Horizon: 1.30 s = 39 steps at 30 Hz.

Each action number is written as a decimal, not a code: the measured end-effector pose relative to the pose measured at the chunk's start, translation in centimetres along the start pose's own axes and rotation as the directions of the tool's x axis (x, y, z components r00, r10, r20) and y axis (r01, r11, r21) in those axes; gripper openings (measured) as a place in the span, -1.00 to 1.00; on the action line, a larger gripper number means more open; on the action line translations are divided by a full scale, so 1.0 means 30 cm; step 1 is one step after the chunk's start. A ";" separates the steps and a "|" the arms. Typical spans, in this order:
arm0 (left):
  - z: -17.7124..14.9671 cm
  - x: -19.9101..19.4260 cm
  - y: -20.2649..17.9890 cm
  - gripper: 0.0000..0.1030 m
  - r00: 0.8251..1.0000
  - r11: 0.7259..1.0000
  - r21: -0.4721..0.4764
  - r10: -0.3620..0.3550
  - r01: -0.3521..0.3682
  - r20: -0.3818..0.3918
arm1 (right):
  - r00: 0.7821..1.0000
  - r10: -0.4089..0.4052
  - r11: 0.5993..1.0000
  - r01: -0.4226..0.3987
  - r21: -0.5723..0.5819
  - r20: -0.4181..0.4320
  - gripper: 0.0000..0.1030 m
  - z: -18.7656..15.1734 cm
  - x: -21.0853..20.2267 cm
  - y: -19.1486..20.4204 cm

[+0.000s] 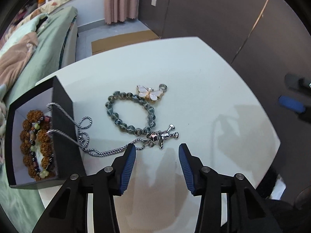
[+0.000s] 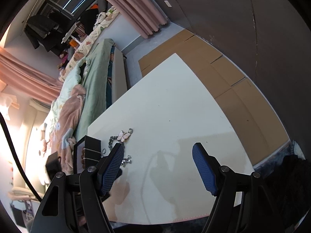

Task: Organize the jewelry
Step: 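Grasp the silver skull pendant chain with the left gripper, then lift the skull chain with the left gripper while the right gripper grasps the green bead bracelet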

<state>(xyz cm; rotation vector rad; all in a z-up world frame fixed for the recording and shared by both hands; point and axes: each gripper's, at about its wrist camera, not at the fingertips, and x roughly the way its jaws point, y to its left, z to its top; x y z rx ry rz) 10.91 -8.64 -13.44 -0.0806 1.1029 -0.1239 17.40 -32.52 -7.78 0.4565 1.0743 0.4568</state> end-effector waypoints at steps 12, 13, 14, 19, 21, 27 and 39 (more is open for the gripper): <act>0.032 0.060 -0.038 -0.09 0.996 0.991 0.102 0.088 -0.090 0.021 | 1.000 -0.004 1.000 0.005 0.007 -0.014 0.43 0.011 0.017 -0.005; 0.035 0.061 -0.042 -0.09 0.995 0.989 0.109 0.094 -0.096 0.028 | 1.000 -0.003 1.000 0.003 0.008 -0.016 0.43 0.011 0.017 -0.007; 0.036 0.063 -0.044 -0.09 0.995 0.989 0.112 0.095 -0.099 0.034 | 1.000 -0.003 1.000 0.003 0.008 -0.018 0.43 0.012 0.019 -0.007; 0.036 0.053 -0.032 -0.60 0.995 0.992 0.095 0.085 -0.089 0.045 | 0.999 -0.014 1.000 0.013 -0.011 -0.036 0.43 0.014 0.041 0.001; 0.046 0.052 -0.025 -0.65 0.997 0.994 0.085 0.061 -0.065 0.041 | 0.999 -0.017 1.000 0.017 -0.016 -0.042 0.43 0.013 0.048 0.002; 0.060 0.001 -0.017 -0.72 0.996 0.998 0.055 0.038 -0.043 0.077 | 0.999 -0.023 1.000 0.022 -0.020 -0.046 0.43 0.009 0.050 0.005; 0.116 -0.218 0.057 -0.73 0.971 0.999 -0.045 -0.008 0.019 0.239 | 0.996 -0.034 0.998 0.030 -0.051 -0.079 0.43 -0.008 0.099 0.041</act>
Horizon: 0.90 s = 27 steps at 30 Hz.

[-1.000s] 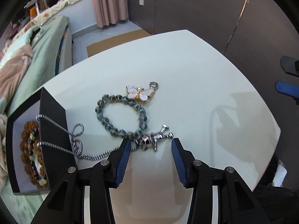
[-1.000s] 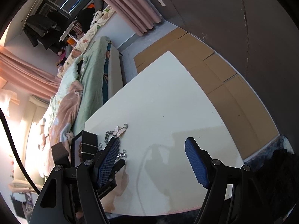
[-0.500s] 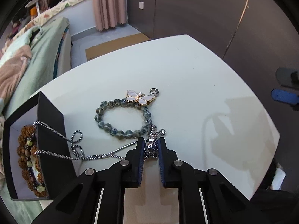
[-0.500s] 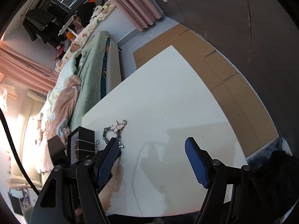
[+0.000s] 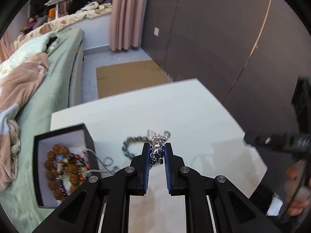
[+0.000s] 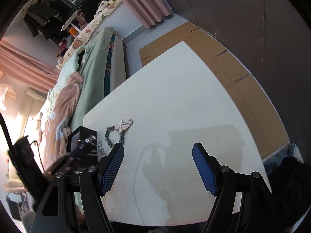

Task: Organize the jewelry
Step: 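Lift the skull chain with the left gripper while the right gripper grasps the green bead bracelet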

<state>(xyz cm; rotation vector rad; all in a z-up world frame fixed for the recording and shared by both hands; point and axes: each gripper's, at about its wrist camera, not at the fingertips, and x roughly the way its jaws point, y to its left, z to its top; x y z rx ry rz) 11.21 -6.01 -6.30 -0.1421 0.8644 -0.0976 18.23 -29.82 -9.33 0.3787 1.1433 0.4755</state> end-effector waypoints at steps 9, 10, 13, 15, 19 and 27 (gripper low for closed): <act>0.072 -0.180 0.087 -0.73 0.989 0.996 -0.082 -0.002 0.014 0.150 | 0.999 0.028 0.999 -0.029 -0.043 -0.031 0.43 -0.013 0.080 0.112; 0.076 -0.197 0.097 -0.73 0.987 0.996 -0.091 -0.005 0.020 0.161 | 0.999 0.029 0.998 -0.031 -0.050 -0.033 0.42 -0.016 0.092 0.129; 0.089 -0.260 0.136 -0.73 0.978 0.991 -0.125 -0.018 0.045 0.206 | 0.999 0.030 0.997 -0.033 -0.073 -0.040 0.21 -0.021 0.132 0.182; 0.104 -0.300 0.156 -0.73 0.971 0.989 -0.137 -0.020 0.053 0.237 | 0.998 0.032 0.996 -0.036 -0.076 -0.052 0.06 -0.019 0.162 0.205; 0.133 -0.378 0.201 -0.73 0.955 0.984 -0.162 -0.025 0.076 0.295 | 0.998 0.006 0.997 -0.011 -0.082 -0.067 -0.11 -0.015 0.223 0.233; 0.155 -0.481 0.272 -0.73 0.928 0.976 -0.191 -0.030 0.108 0.373 | 0.996 -0.026 0.995 0.018 -0.093 -0.089 -0.30 0.002 0.332 0.294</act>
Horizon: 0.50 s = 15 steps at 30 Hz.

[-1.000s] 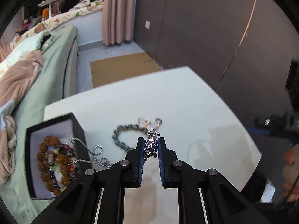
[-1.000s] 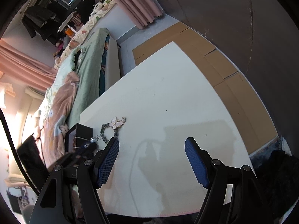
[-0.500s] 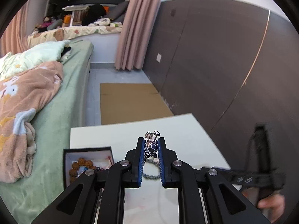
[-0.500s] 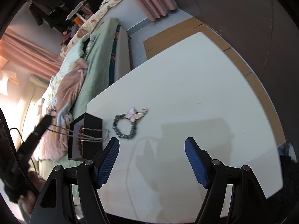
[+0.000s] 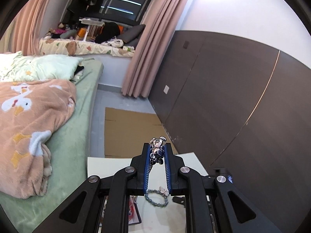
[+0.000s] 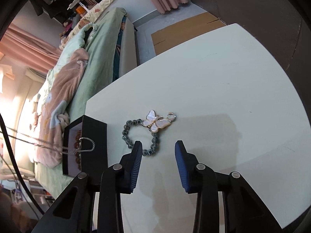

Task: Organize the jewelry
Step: 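Lift the skull chain with the left gripper while the right gripper grasps the green bead bracelet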

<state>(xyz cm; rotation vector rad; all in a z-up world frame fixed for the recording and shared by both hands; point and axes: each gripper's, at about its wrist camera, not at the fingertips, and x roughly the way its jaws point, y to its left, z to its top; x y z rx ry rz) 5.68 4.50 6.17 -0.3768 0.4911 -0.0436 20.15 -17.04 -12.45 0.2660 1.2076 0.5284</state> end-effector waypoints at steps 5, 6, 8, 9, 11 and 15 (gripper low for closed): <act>0.025 -0.042 0.029 -0.73 1.000 1.000 -0.020 -0.005 0.005 0.028 | 0.999 -0.038 0.999 0.037 -0.032 -0.023 -0.37 0.005 0.067 0.054; 0.029 -0.048 0.036 -0.73 1.000 1.000 -0.025 -0.006 0.007 0.031 | 0.998 -0.052 0.998 0.051 -0.044 -0.027 -0.38 0.005 0.083 0.068; 0.033 -0.057 0.050 -0.73 0.999 0.999 -0.035 -0.007 0.009 0.037 | 0.996 -0.077 0.995 0.074 -0.066 -0.036 -0.42 0.004 0.108 0.089; 0.038 -0.062 0.059 -0.73 0.999 0.999 -0.041 -0.009 0.010 0.040 | 0.995 -0.095 0.993 0.092 -0.074 -0.044 -0.44 0.003 0.123 0.096; 0.045 -0.074 0.070 -0.73 0.999 0.999 -0.051 -0.013 0.016 0.048 | 0.990 -0.136 0.987 0.133 -0.094 -0.026 -0.62 0.001 0.131 0.111; 0.062 -0.117 0.080 -0.73 0.997 0.998 -0.062 -0.016 0.021 0.081 | 0.985 -0.170 0.981 0.167 -0.100 -0.016 -0.78 0.003 0.132 0.108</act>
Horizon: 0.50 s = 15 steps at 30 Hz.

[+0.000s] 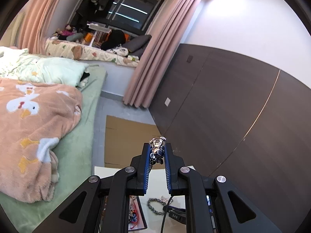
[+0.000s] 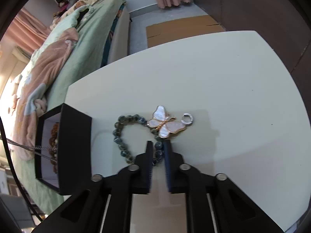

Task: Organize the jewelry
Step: 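Lift the skull chain with the left gripper while the right gripper grasps the green bead bracelet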

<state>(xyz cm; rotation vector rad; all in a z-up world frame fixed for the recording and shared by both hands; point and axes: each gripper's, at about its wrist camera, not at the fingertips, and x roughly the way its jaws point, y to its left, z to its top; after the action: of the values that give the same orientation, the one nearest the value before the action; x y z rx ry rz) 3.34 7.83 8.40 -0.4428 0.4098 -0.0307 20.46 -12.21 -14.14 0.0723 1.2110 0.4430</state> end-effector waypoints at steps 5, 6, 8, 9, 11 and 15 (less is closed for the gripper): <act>-0.010 0.022 -0.001 -0.73 1.000 1.000 0.007 -0.009 0.010 -0.026 | 0.998 0.068 0.997 -0.069 0.033 0.006 -0.79 0.001 -0.019 -0.018; -0.018 0.040 0.005 -0.72 0.999 1.000 0.004 -0.009 0.010 -0.046 | 0.996 0.087 0.995 -0.088 0.036 0.017 -0.80 -0.001 -0.031 -0.016; -0.032 0.067 0.018 -0.72 0.997 1.000 -0.009 0.003 -0.003 -0.077 | 0.990 0.129 0.991 -0.131 0.033 0.053 -0.80 0.000 -0.068 -0.010; -0.042 0.085 0.028 -0.72 0.996 1.000 -0.019 0.014 -0.016 -0.090 | 0.984 0.162 0.986 -0.164 0.027 0.077 -0.80 0.000 -0.095 -0.006; -0.064 0.117 0.054 -0.72 0.993 0.998 -0.042 0.038 -0.043 -0.115 | 0.975 0.196 0.980 -0.199 0.015 0.106 -0.80 0.000 -0.120 0.006; -0.120 0.195 0.108 -0.72 0.978 0.993 -0.105 0.035 -0.058 -0.205 | 0.957 0.248 0.968 -0.251 -0.001 0.148 -0.80 0.000 -0.157 0.022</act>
<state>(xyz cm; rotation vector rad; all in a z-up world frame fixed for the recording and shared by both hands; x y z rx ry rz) 7.10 8.61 1.84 -0.5409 0.6250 -0.0080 18.96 -13.33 -9.75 0.2711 1.0637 0.6368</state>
